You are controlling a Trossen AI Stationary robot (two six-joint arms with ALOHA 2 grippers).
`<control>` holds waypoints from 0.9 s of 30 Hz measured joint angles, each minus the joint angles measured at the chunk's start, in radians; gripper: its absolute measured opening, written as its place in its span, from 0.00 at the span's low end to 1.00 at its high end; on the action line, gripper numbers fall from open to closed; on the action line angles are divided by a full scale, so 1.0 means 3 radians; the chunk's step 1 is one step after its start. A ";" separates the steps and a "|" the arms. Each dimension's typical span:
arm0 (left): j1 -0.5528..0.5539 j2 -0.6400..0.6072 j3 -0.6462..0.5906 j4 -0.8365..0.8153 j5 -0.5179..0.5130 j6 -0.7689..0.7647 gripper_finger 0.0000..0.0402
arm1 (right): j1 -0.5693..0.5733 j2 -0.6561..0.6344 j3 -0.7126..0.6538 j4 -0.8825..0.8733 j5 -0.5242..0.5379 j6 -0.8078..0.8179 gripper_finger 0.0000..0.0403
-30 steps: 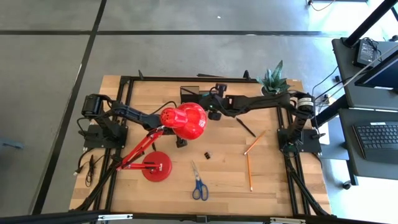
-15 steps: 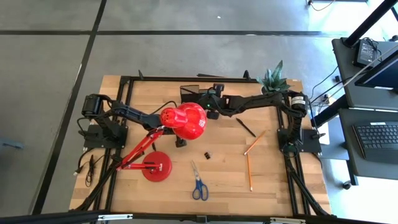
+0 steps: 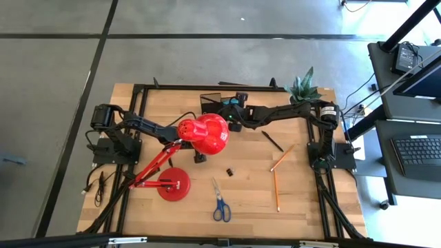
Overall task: Pick and place office supplies into organizer
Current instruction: Put the sticky notes into the desk organizer
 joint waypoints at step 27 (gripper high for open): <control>0.0000 0.0000 0.0000 -0.0256 0.0010 0.0161 0.01 | 0.0003 0.0000 0.0000 0.0125 -0.0090 0.0172 0.08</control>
